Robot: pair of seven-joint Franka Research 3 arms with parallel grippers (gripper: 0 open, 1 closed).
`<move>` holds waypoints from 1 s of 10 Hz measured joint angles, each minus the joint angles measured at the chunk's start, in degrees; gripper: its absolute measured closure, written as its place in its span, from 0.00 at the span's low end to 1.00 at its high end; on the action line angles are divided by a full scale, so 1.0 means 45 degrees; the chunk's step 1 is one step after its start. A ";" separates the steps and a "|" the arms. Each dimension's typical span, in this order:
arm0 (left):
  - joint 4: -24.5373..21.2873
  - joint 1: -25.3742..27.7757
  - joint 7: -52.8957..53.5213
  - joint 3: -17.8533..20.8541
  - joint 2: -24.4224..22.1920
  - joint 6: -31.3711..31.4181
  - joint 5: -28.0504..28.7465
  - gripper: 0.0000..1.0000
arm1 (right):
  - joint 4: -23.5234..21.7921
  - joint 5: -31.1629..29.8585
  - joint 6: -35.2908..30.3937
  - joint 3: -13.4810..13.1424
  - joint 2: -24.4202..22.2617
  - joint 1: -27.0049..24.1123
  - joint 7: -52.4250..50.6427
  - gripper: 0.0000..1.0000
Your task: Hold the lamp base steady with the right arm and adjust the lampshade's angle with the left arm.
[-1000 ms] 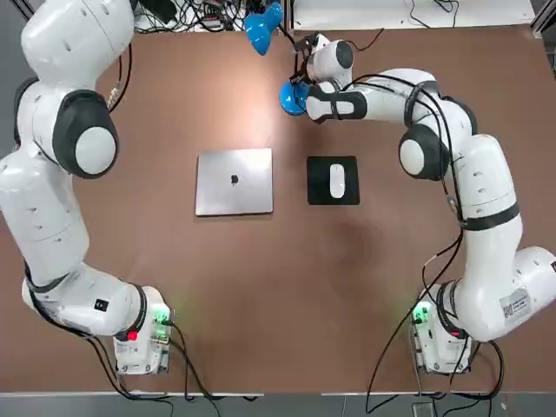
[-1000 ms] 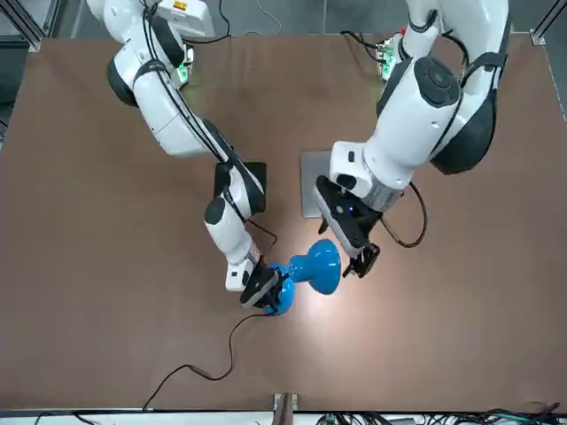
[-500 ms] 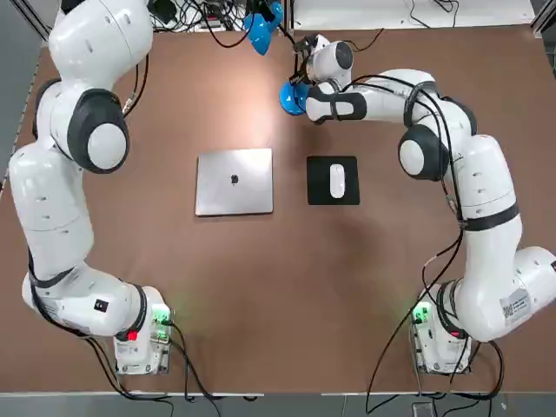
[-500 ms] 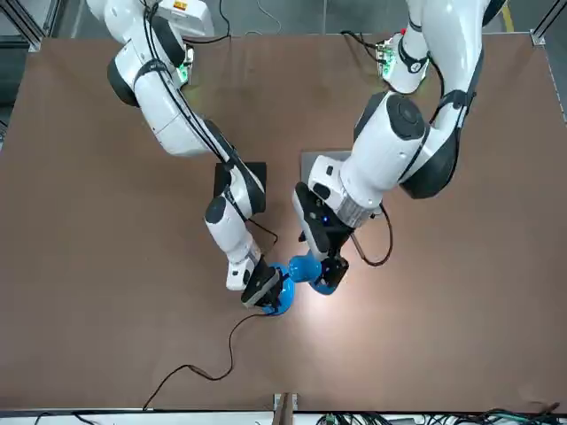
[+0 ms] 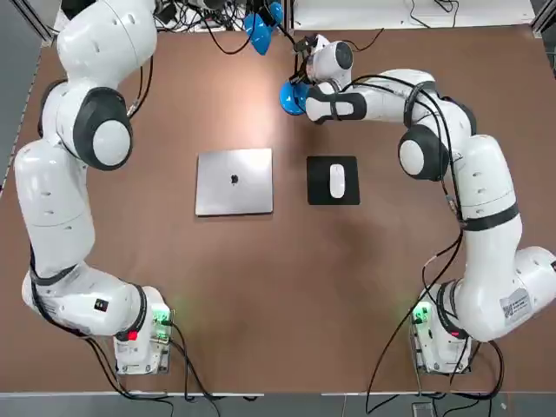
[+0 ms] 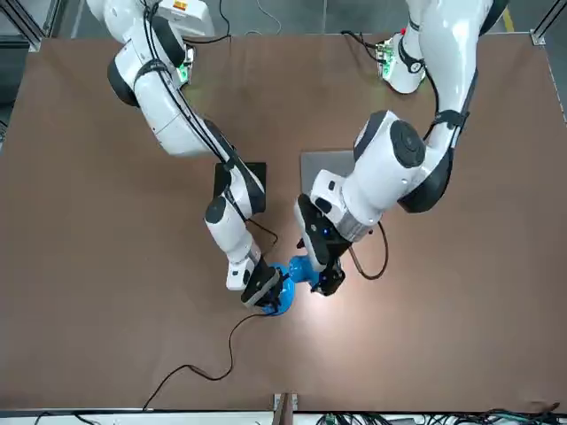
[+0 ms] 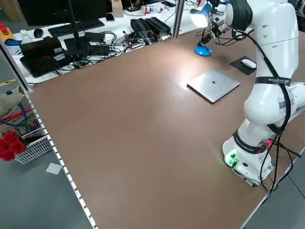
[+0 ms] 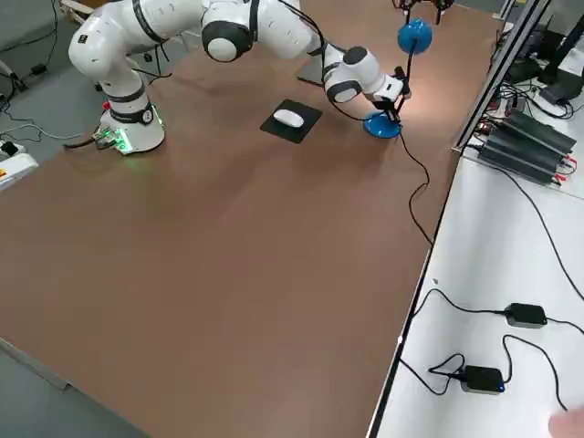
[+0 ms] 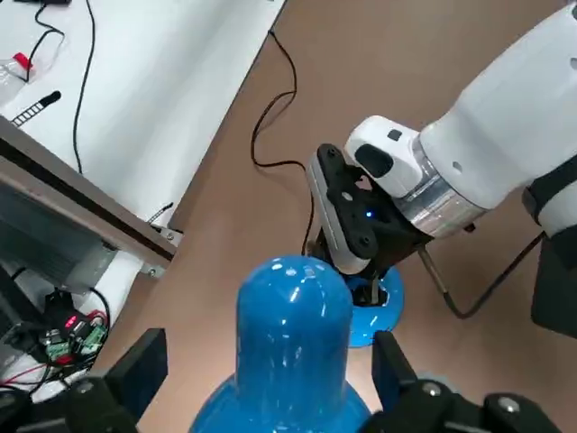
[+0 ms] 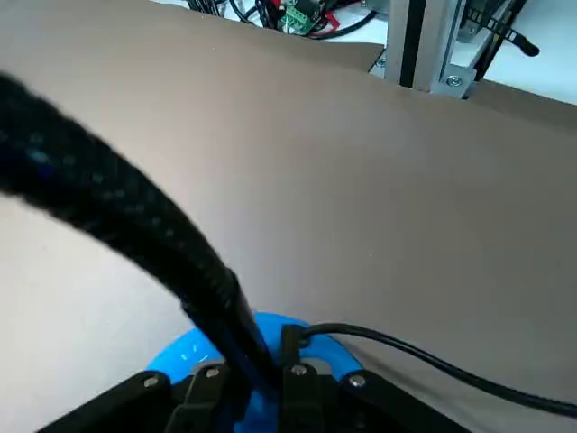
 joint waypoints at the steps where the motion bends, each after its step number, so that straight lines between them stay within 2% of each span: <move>1: 0.0000 0.0000 0.0009 0.0000 0.0116 0.0140 -0.0011 0.00 | -0.0001 0.0000 0.0015 -0.0002 0.0004 0.0001 0.0000 0.85; 4: -0.0001 -0.0032 0.0020 -0.0004 0.0411 0.0543 -0.0019 0.00 | -0.0003 0.0000 0.0052 -0.0005 0.0013 0.0004 0.0000 0.85; 8: -0.0019 -0.0097 0.0072 -0.0008 0.0721 0.0841 -0.1580 0.00 | -0.0003 0.0000 0.0067 -0.0012 0.0016 0.0007 0.0000 0.85; 10: -0.0029 -0.0101 0.0072 -0.0008 0.0792 0.0896 -0.1668 0.00 | -0.0015 0.0000 0.0116 -0.0016 0.0022 0.0010 0.0000 0.85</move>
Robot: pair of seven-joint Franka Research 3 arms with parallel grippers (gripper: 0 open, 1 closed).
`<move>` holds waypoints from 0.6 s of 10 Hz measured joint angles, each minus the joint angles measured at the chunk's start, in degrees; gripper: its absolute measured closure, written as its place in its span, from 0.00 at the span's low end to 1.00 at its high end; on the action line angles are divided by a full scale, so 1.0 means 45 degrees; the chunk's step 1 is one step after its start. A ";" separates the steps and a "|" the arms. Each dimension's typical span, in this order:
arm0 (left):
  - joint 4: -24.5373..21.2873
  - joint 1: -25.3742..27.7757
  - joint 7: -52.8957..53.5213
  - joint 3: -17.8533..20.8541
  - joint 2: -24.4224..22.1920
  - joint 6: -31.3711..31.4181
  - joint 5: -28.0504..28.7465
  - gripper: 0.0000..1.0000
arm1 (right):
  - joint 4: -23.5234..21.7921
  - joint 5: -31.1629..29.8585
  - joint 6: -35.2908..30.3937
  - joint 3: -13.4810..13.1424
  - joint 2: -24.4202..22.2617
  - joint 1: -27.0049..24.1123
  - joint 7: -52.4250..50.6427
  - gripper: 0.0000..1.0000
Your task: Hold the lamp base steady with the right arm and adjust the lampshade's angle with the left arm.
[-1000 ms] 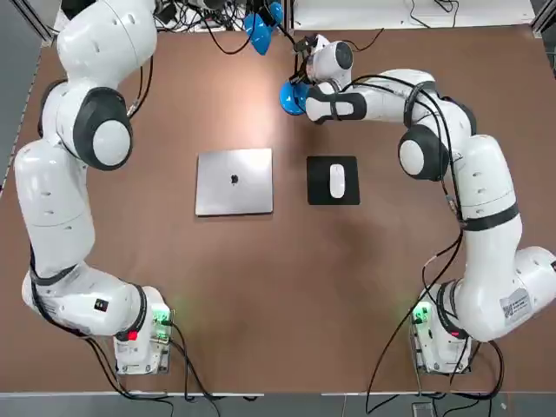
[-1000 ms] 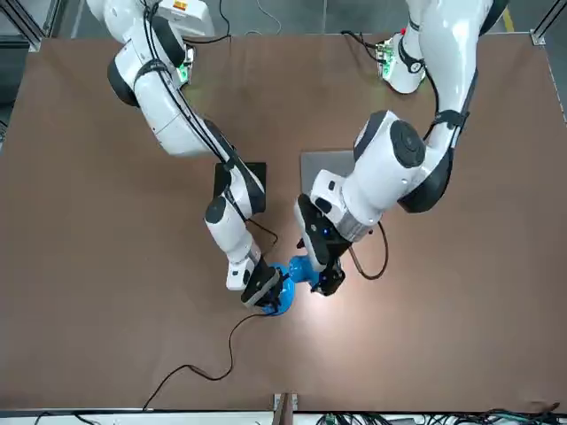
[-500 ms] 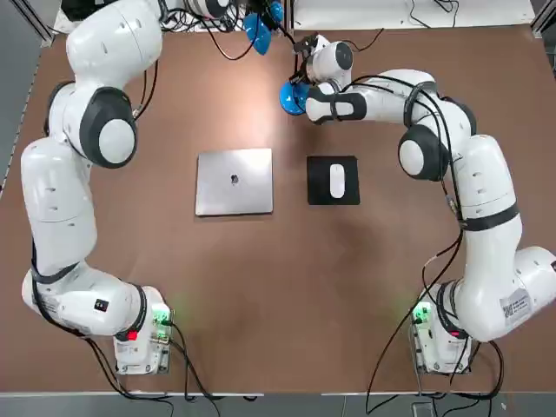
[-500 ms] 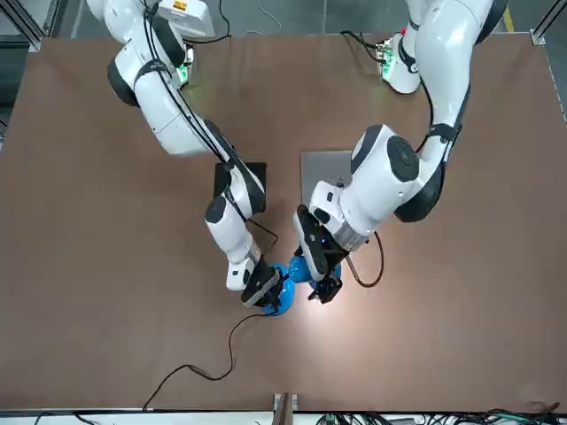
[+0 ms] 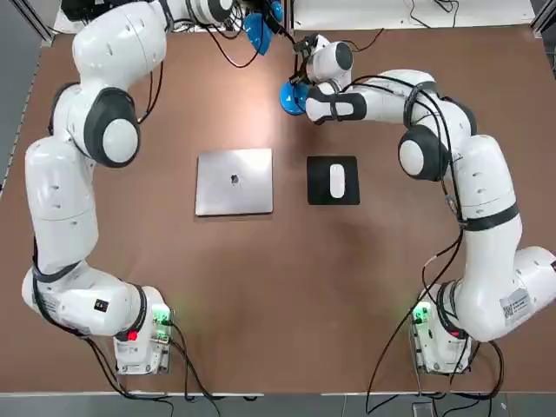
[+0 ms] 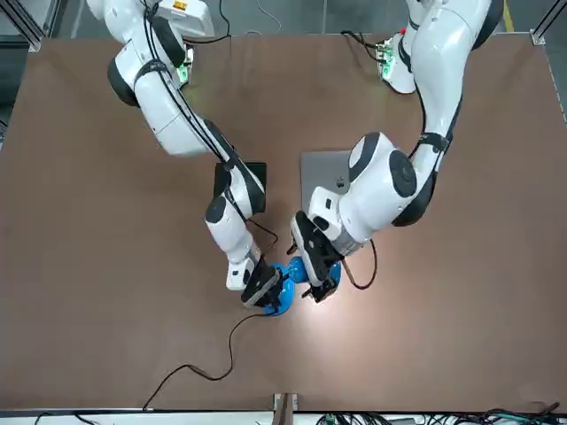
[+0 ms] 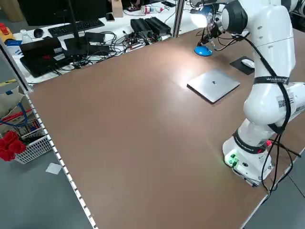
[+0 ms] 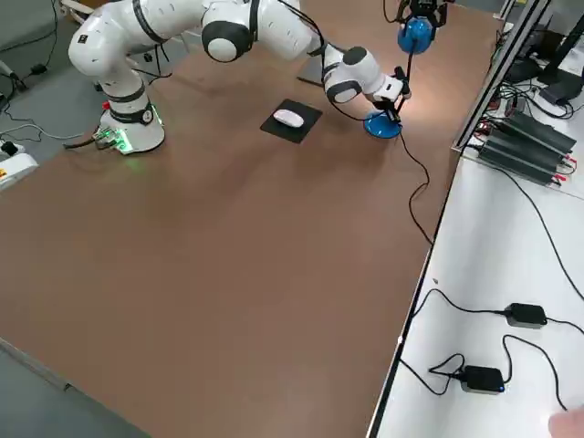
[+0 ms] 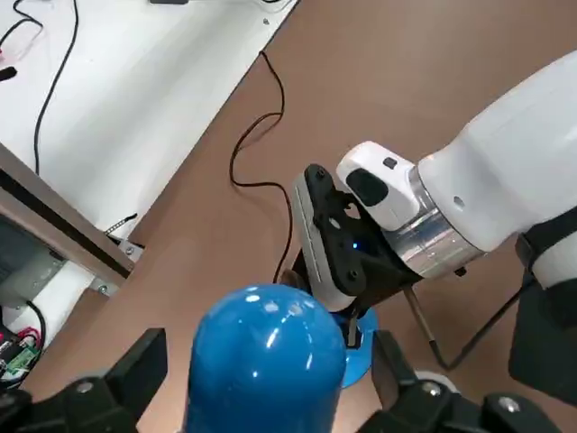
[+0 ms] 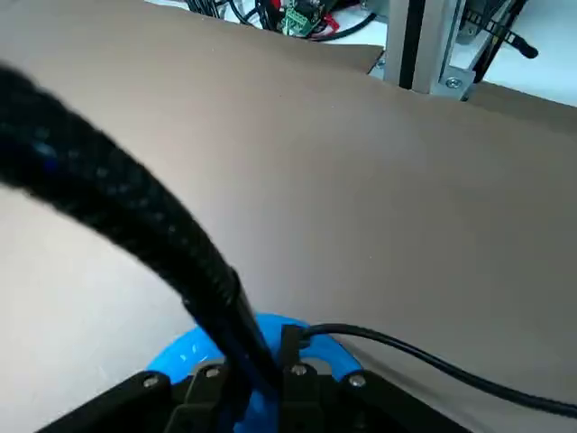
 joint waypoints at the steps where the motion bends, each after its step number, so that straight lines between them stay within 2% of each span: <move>1: -0.0011 -0.0004 0.0061 0.0000 0.0000 0.0000 0.0000 0.00 | -0.0018 0.0000 0.0050 -0.0001 0.0002 0.0001 0.0000 0.85; 6: -0.0124 -0.0089 0.0380 -0.0002 0.0061 0.0008 -0.0001 0.04 | -0.0025 0.0000 0.0091 -0.0015 0.0007 0.0007 0.0000 0.85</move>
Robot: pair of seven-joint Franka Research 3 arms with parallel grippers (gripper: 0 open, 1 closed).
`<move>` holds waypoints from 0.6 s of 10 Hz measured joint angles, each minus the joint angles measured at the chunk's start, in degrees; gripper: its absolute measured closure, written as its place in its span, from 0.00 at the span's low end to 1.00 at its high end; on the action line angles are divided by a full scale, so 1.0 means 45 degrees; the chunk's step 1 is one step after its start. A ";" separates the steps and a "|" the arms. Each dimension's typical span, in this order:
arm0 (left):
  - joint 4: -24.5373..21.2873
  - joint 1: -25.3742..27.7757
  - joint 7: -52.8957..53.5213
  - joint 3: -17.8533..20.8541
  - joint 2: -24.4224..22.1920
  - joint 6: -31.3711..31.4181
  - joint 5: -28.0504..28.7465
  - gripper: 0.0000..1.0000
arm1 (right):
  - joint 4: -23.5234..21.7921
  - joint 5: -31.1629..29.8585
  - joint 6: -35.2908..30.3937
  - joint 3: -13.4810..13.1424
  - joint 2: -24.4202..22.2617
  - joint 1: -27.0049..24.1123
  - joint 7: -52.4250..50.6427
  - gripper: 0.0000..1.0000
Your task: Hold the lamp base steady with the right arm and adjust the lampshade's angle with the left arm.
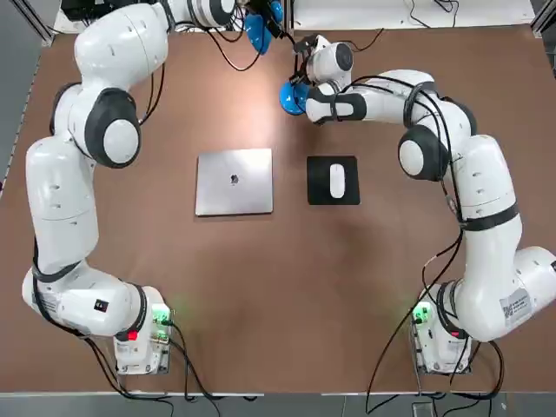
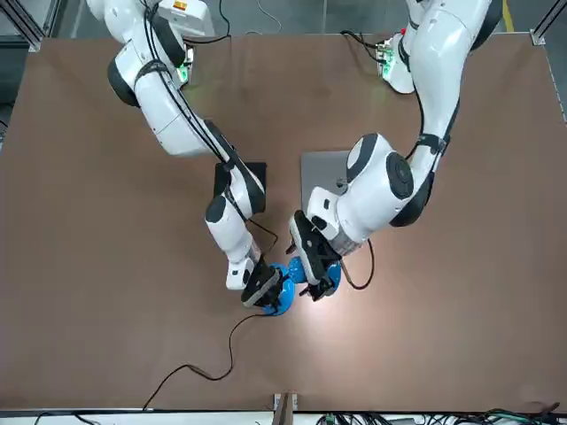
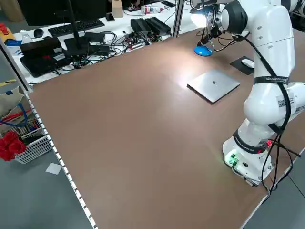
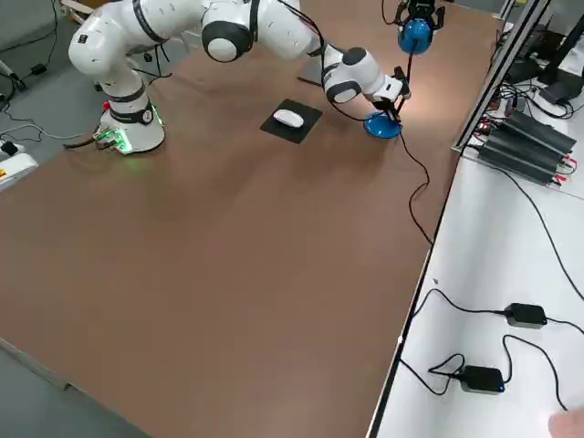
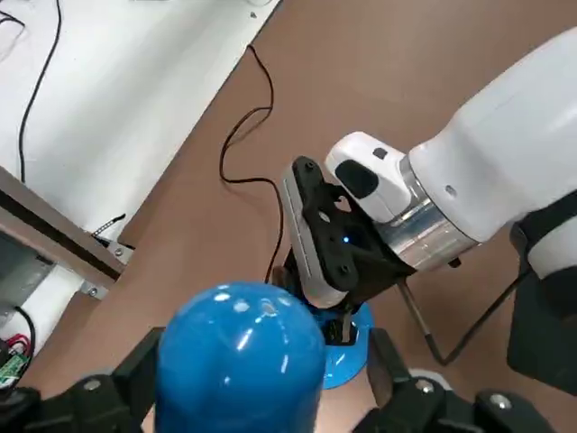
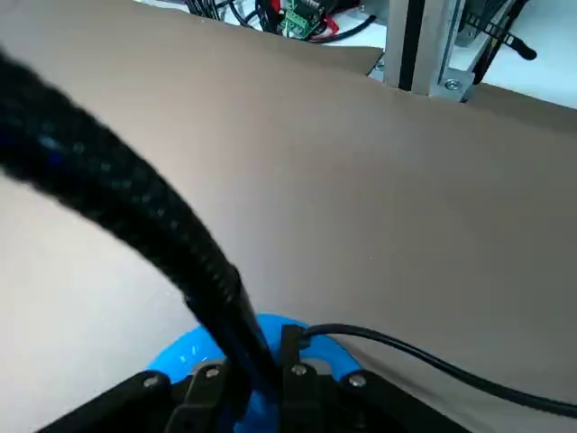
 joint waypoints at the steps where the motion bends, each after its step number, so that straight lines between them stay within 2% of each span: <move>1: 0.0000 0.0000 0.0007 0.0001 0.0000 0.0002 0.0000 0.07 | 0.0000 0.0000 0.0002 -0.0002 0.0000 0.0002 0.0000 0.85; 4: 0.0000 0.0003 0.0012 0.0007 0.0000 0.0011 0.0000 0.25 | -0.0002 0.0000 0.0003 -0.0006 0.0000 0.0005 -0.0004 0.85; 6: 0.0000 0.0011 0.0012 0.0010 0.0001 0.0024 -0.0001 0.30 | -0.0001 0.0000 0.0009 -0.0024 0.0000 0.0017 -0.0009 0.85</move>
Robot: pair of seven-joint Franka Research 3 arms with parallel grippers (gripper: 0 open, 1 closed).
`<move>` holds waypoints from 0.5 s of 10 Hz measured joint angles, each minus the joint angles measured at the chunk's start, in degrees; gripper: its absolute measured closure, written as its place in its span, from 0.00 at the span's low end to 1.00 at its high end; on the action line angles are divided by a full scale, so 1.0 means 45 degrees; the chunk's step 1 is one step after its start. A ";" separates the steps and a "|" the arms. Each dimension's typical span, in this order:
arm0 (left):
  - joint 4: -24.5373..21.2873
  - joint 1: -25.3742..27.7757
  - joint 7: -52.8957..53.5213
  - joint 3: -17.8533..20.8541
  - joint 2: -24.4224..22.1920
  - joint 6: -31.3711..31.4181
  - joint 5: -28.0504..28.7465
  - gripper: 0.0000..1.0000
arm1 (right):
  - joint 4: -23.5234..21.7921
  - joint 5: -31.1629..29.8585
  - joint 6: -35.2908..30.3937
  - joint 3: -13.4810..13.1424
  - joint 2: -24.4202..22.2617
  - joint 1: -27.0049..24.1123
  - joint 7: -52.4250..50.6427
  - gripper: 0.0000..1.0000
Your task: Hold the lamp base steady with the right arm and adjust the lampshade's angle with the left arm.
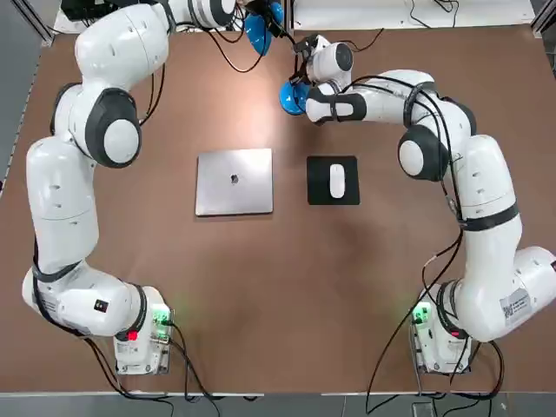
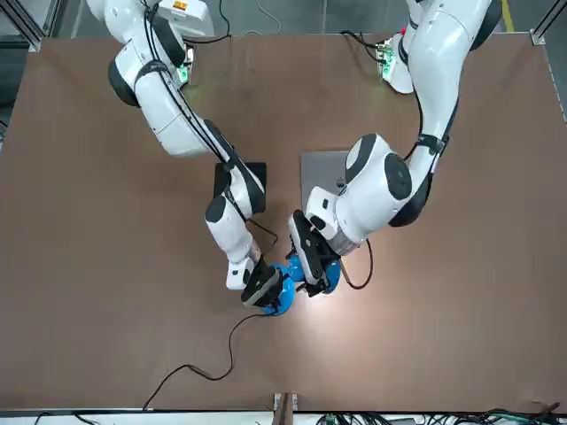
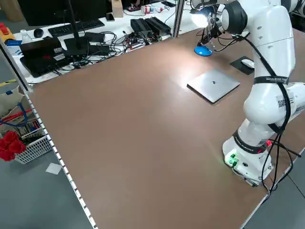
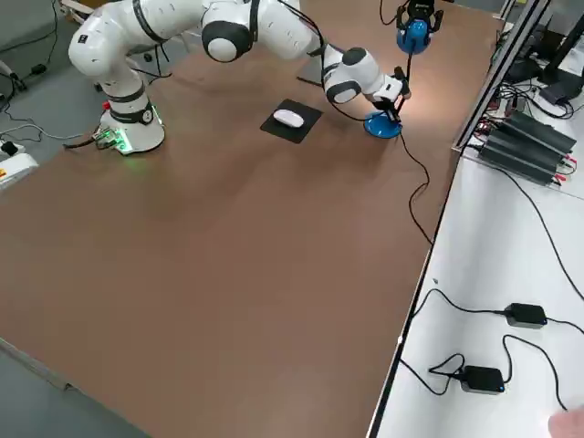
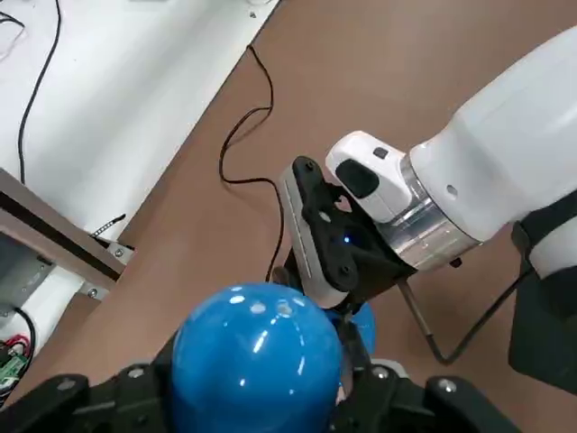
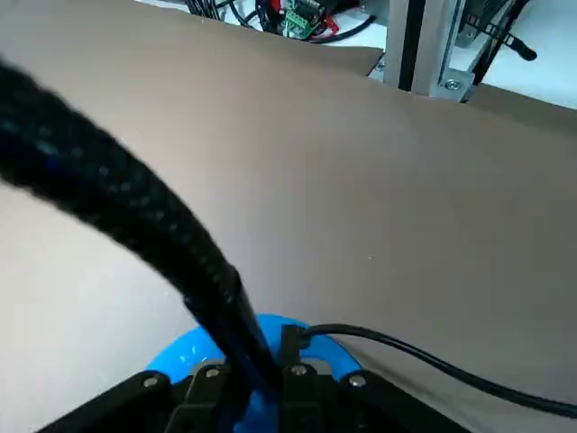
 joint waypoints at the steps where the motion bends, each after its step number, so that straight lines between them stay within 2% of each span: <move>1: 0.0000 0.0001 0.0000 0.0000 0.0000 0.0008 0.0000 0.32 | 0.0000 0.0000 0.0003 -0.0006 0.0000 0.0004 -0.0001 0.85; 3: 0.0005 0.0005 -0.0007 0.0006 -0.0001 0.0028 0.0000 0.39 | 0.0000 0.0000 0.0009 -0.0014 0.0000 0.0009 -0.0002 0.85; 5: -0.0006 0.0002 -0.0024 0.0010 0.0008 0.0029 0.0000 0.51 | 0.0000 0.0000 0.0018 -0.0031 0.0000 0.0024 -0.0002 0.85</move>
